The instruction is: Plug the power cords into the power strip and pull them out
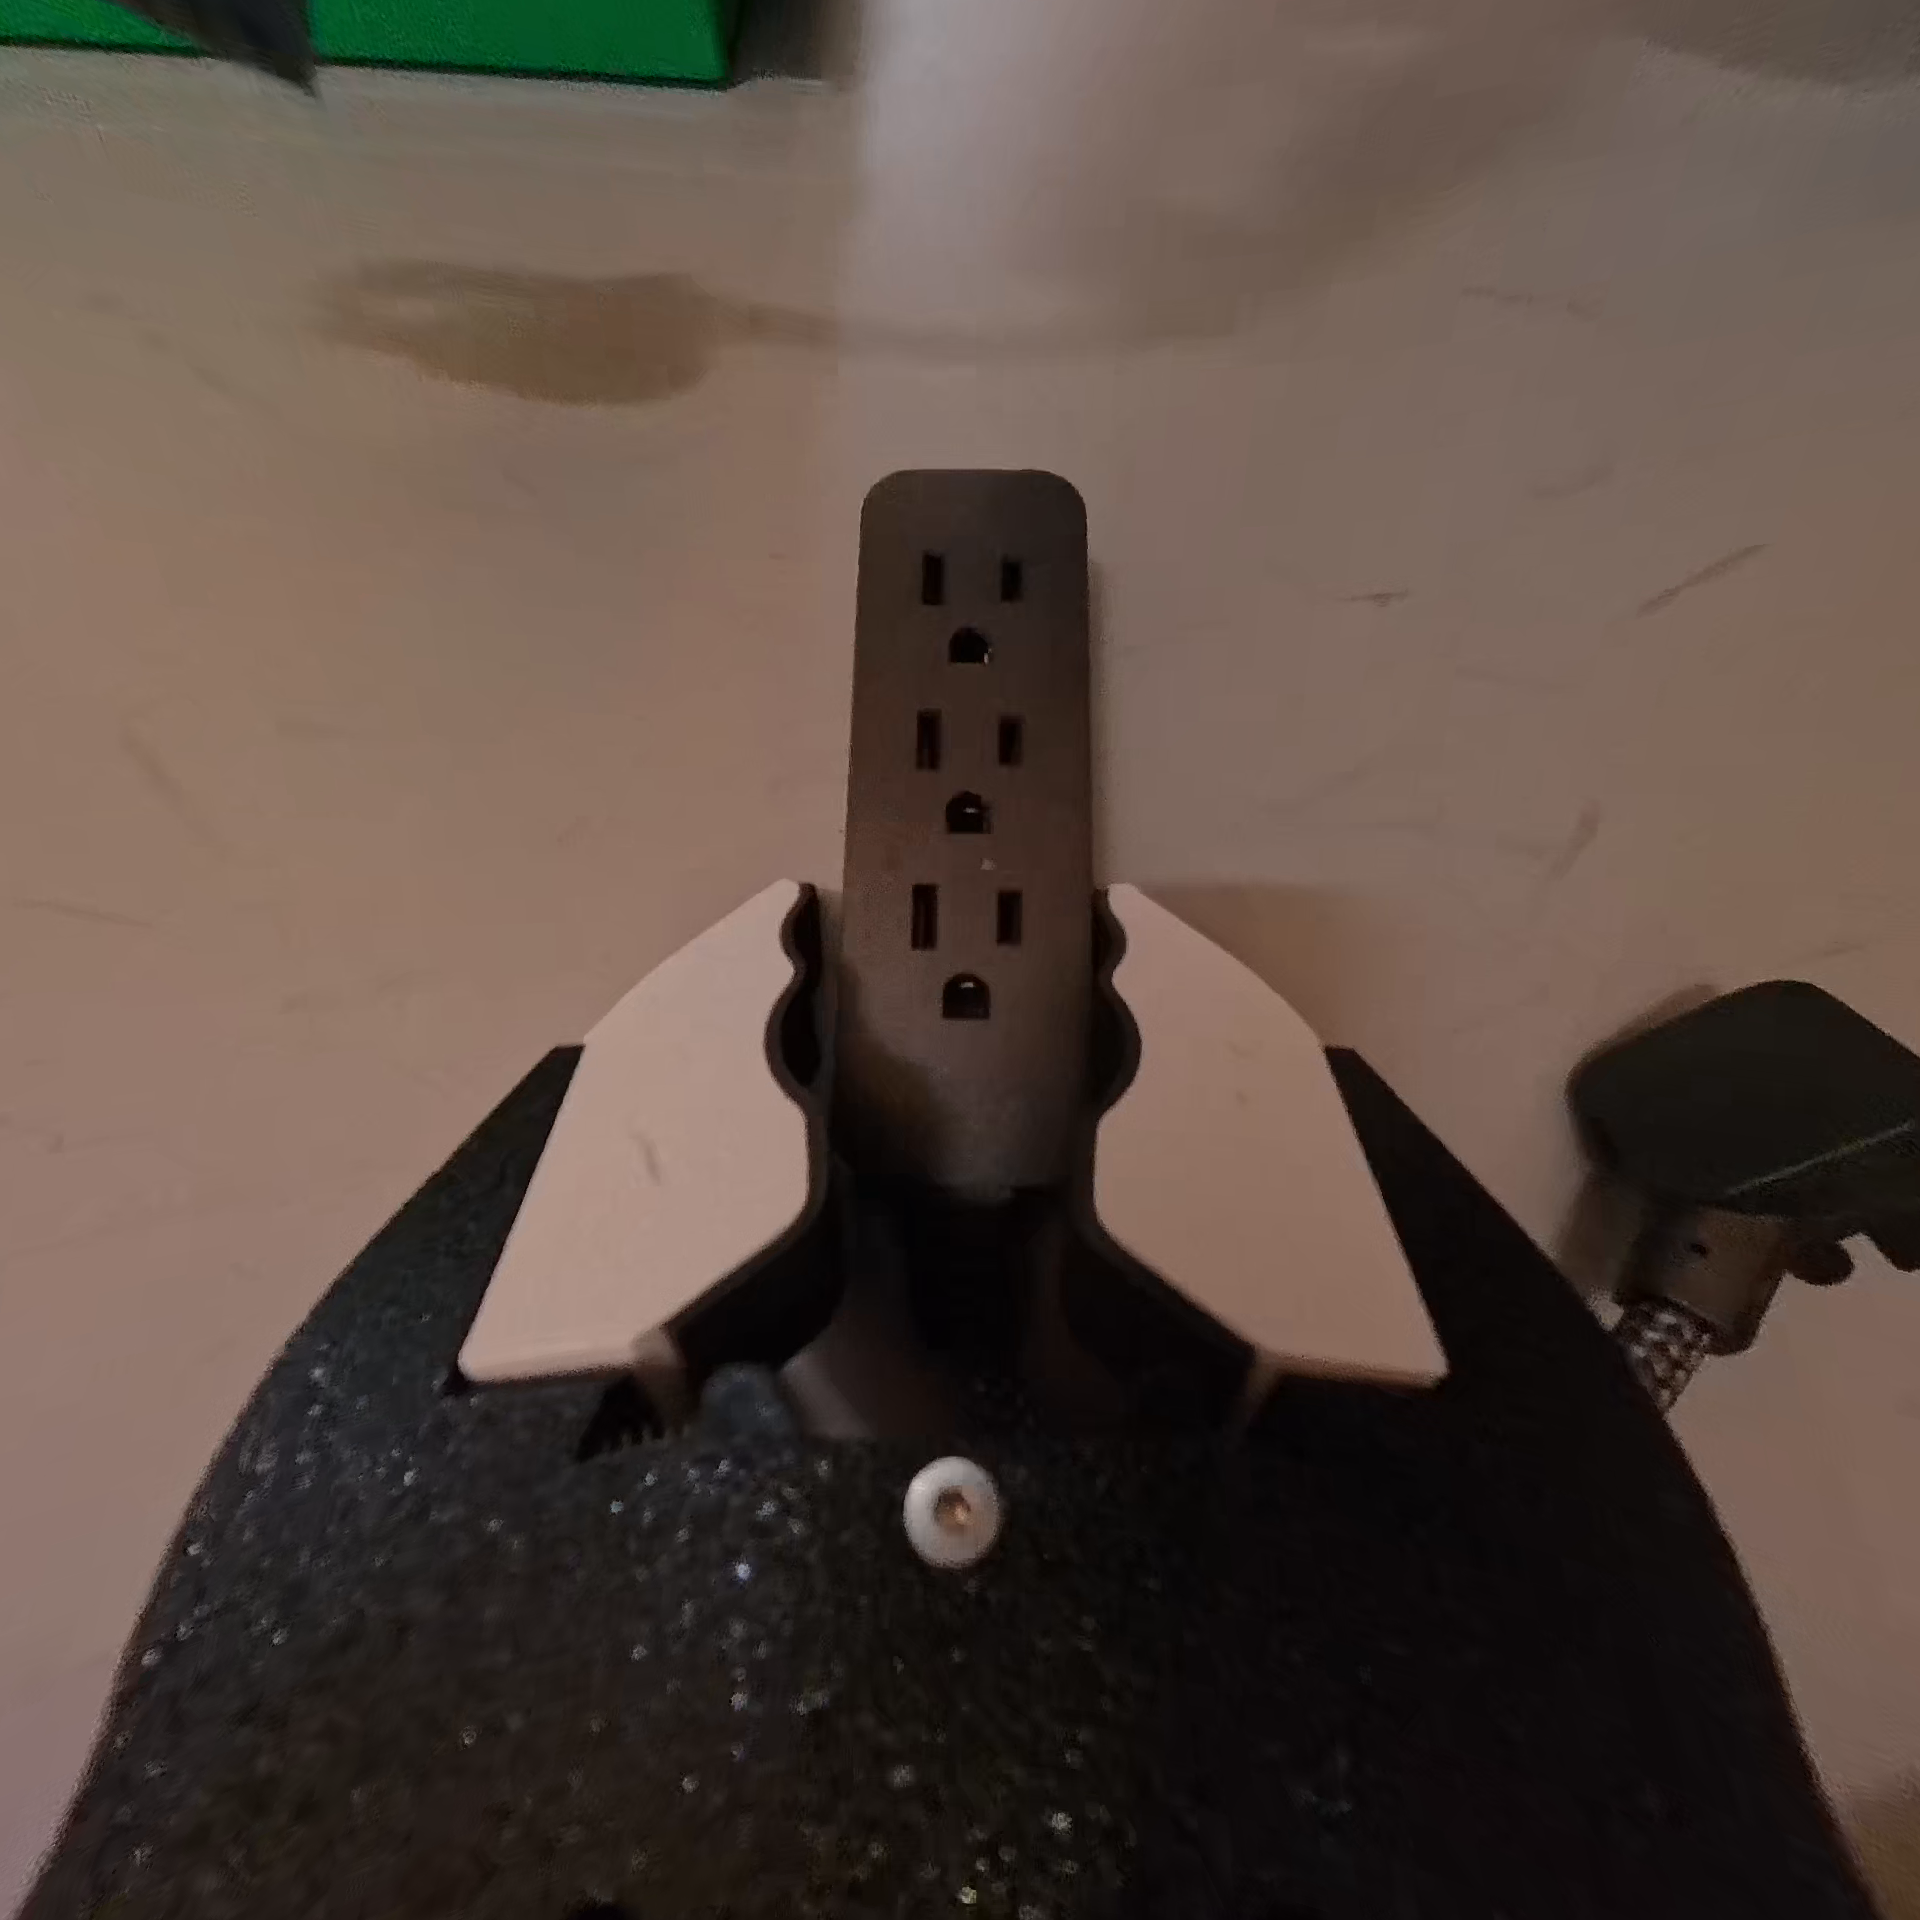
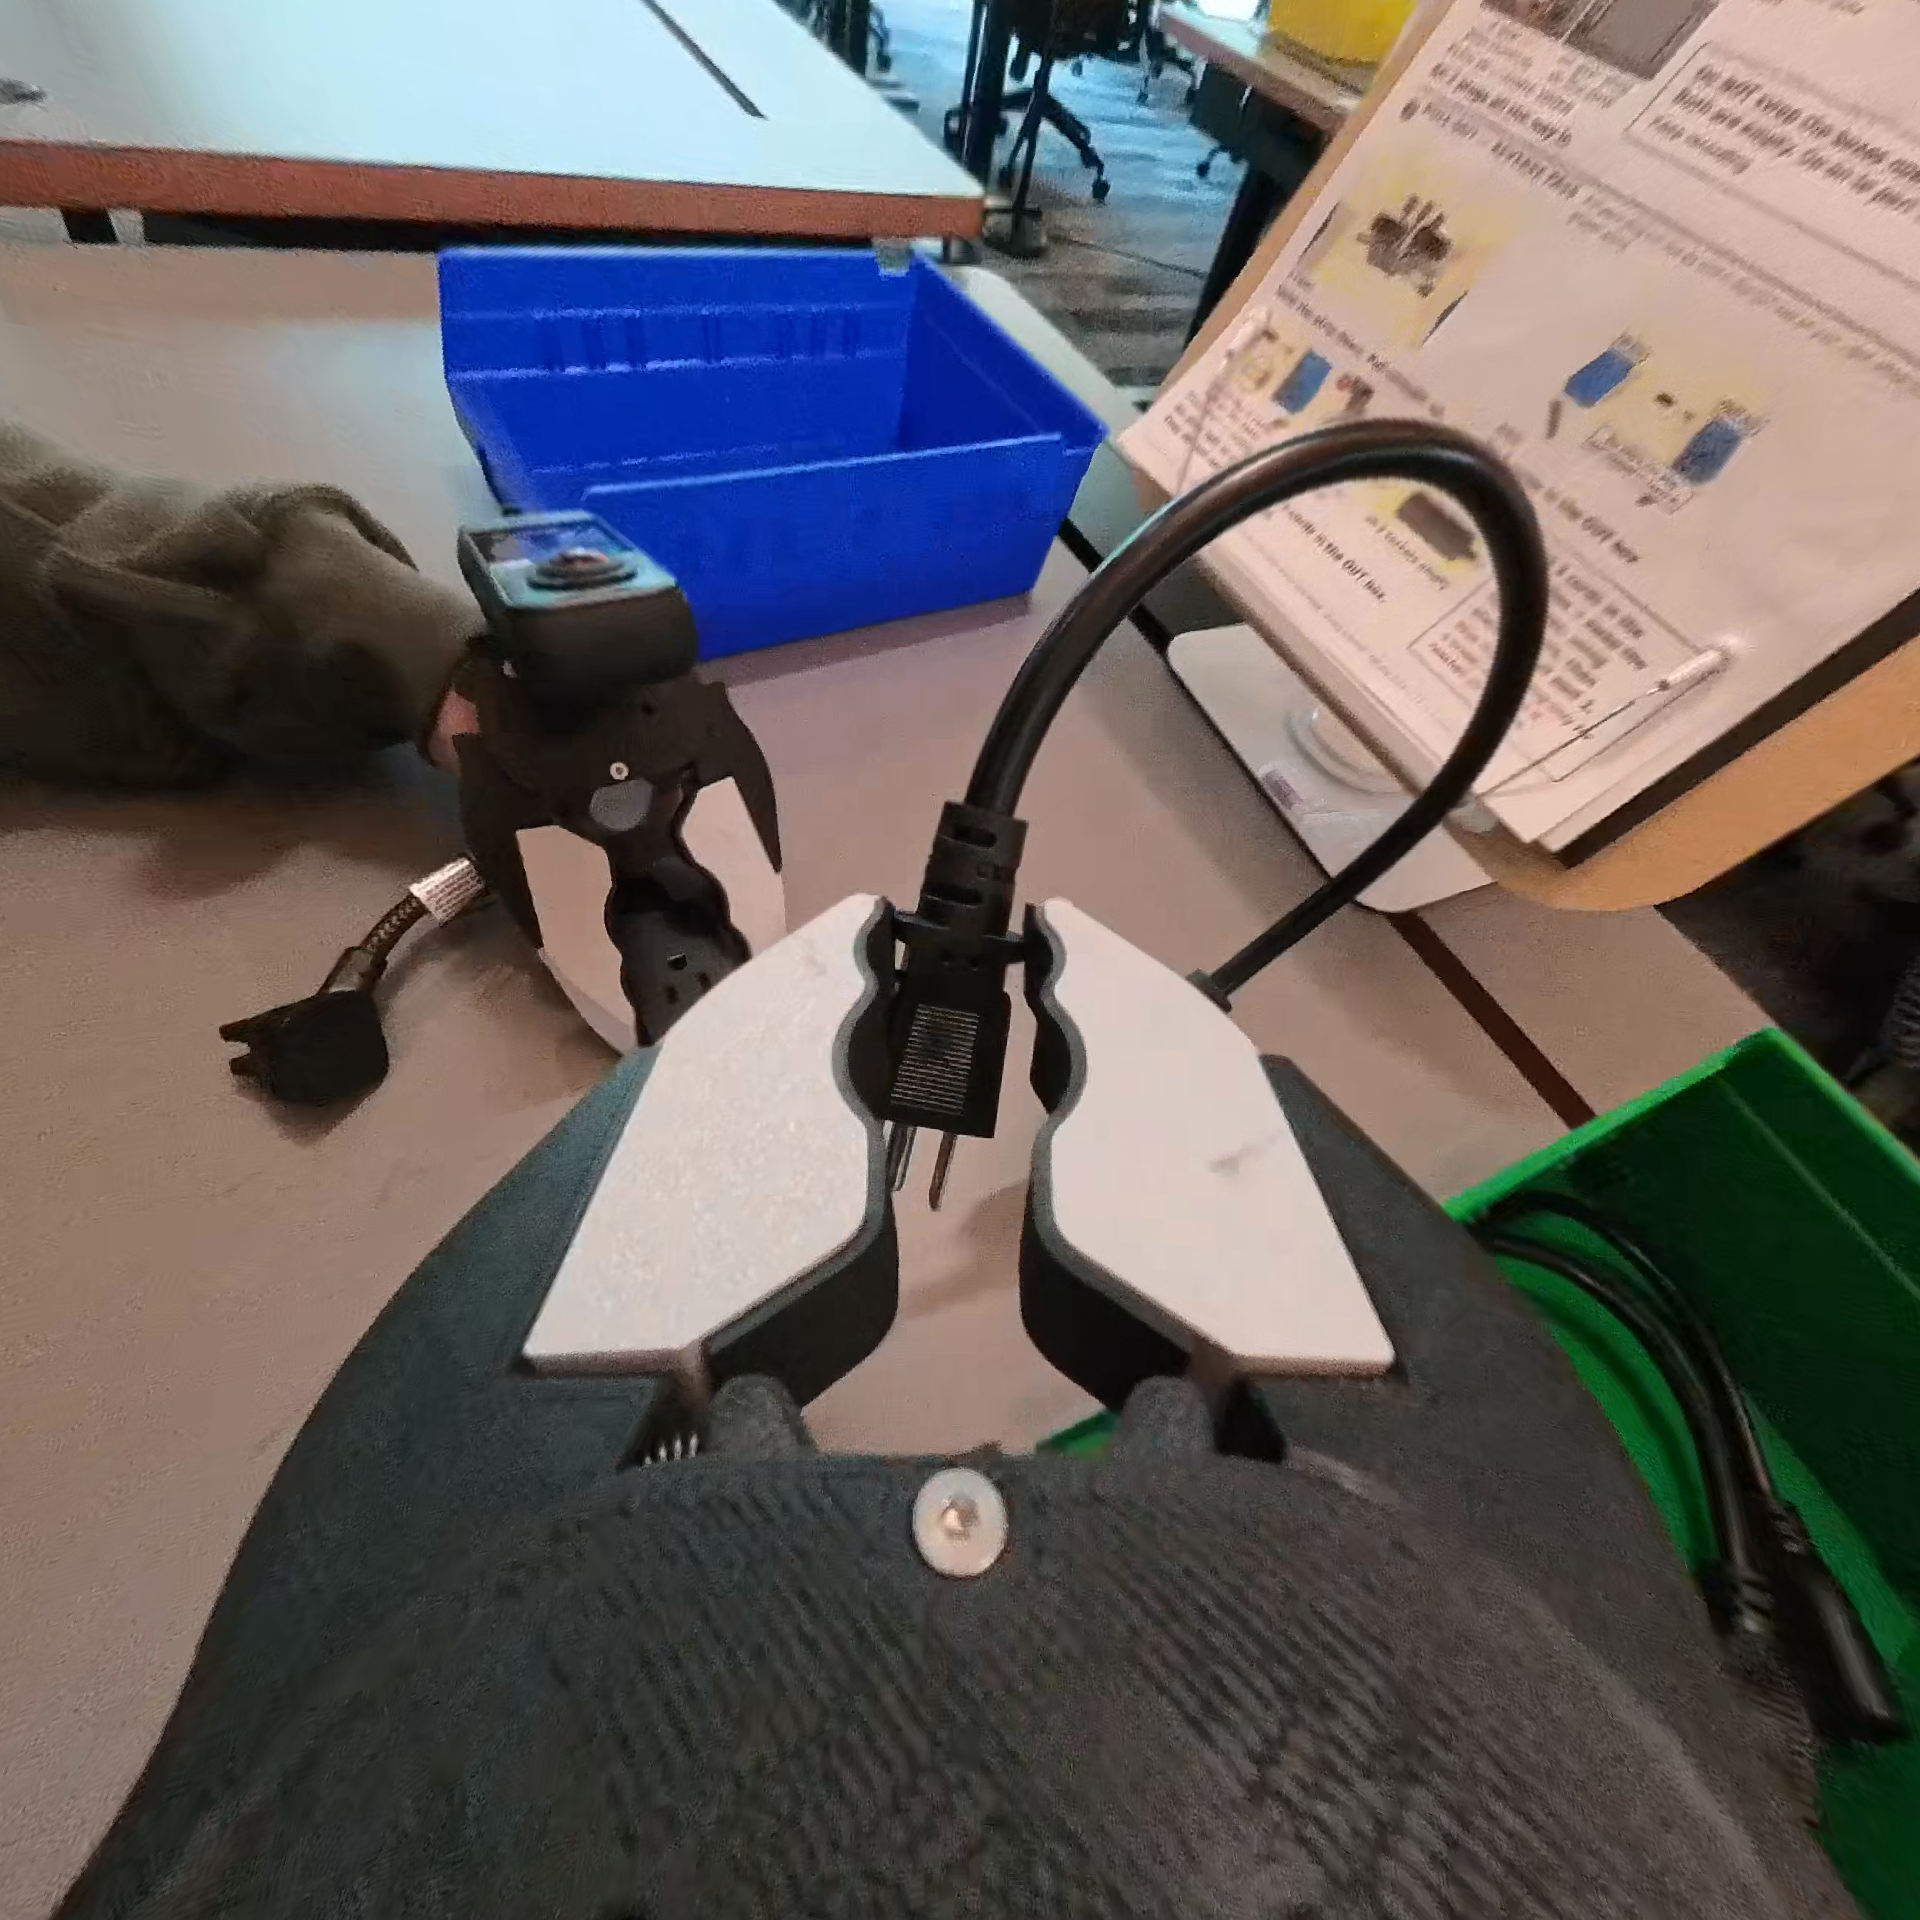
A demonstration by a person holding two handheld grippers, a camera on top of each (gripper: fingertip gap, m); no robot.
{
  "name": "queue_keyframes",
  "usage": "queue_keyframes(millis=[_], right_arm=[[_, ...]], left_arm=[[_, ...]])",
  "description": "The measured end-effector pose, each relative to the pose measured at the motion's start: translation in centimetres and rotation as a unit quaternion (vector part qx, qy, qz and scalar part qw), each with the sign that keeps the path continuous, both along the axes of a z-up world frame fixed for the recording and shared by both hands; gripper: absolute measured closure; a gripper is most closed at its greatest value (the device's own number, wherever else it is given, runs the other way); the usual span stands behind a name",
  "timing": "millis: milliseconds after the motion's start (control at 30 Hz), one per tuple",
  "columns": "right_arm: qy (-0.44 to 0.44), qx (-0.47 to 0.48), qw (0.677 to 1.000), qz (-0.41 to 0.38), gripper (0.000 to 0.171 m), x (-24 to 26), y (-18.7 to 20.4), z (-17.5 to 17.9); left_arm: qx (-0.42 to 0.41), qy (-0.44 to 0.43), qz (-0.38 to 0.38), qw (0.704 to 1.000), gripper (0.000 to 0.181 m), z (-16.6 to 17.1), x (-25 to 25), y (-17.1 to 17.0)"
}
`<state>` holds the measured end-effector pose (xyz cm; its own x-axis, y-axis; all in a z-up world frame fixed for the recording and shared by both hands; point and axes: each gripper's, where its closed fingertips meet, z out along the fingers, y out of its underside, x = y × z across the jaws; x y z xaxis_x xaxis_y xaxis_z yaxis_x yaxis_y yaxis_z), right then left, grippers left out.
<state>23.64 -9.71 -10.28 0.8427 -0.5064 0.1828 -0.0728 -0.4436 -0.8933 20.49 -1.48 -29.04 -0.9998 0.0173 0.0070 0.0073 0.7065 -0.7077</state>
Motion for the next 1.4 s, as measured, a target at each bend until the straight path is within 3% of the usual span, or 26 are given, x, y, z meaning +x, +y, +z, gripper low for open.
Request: queue_keyframes(millis=[167, 300, 467, 633, 800, 900, 967, 1033, 1133, 1233, 1400], right_arm=[[-0.025, 0.067, 0.997, -0.039, 0.147, 1.7, -4.0, 5.2], [-0.024, 0.081, 0.991, -0.107, 0.147, 4.0, -9.0, 7.3], [-0.007, 0.052, 0.982, -0.181, 0.147, 6.6, -13.9, 6.4], [0.034, 0.002, 0.972, -0.231, 0.147, 9.0, -16.1, 2.4], [0.111, -0.116, 0.963, -0.217, 0.138, 10.0, -14.5, -5.5], [0.094, -0.106, 0.971, -0.191, 0.125, 9.2, -12.0, -5.8], [0.082, -0.05, 0.988, -0.119, 0.118, 7.0, -8.0, -4.4], [0.071, -0.02, 0.997, 0.003, 0.118, 2.6, -2.5, -3.6], [0.065, -0.1, 0.984, 0.128, 0.117, -3.0, 3.4, -6.9], [0.091, -0.209, 0.963, 0.146, 0.11, -3.9, 5.6, -12.1], [0.117, -0.261, 0.947, 0.147, 0.111, -3.0, 7.3, -16.3]], left_arm=[[0.0, -0.006, 0.019, 1.0, 0.122, -0.1, 0.5, 0.0], [0.002, 0.003, 0.02, 1.0, 0.121, -0.2, 0.6, 0.0], [0.002, 0.003, 0.02, 1.0, 0.121, -0.3, 0.6, 0.0], [0.002, 0.002, 0.021, 1.0, 0.121, -0.3, 0.7, -0.1], [0.002, 0.002, 0.021, 1.0, 0.121, -0.3, 0.7, -0.1], [0.002, 0.002, 0.022, 1.0, 0.121, -0.2, 0.7, -0.1], [0.002, 0.002, 0.022, 1.0, 0.121, -0.2, 0.7, -0.1], [0.002, 0.002, 0.022, 1.0, 0.121, -0.2, 0.7, -0.1], [0.002, 0.005, 0.017, 1.0, 0.118, -0.2, 0.6, 0.0], [-0.014, -0.005, 0.015, 1.0, 0.105, 0.4, 0.7, 0.0], [-0.139, -0.044, 0.054, 0.988, 0.104, 4.9, 1.7, 1.2]])
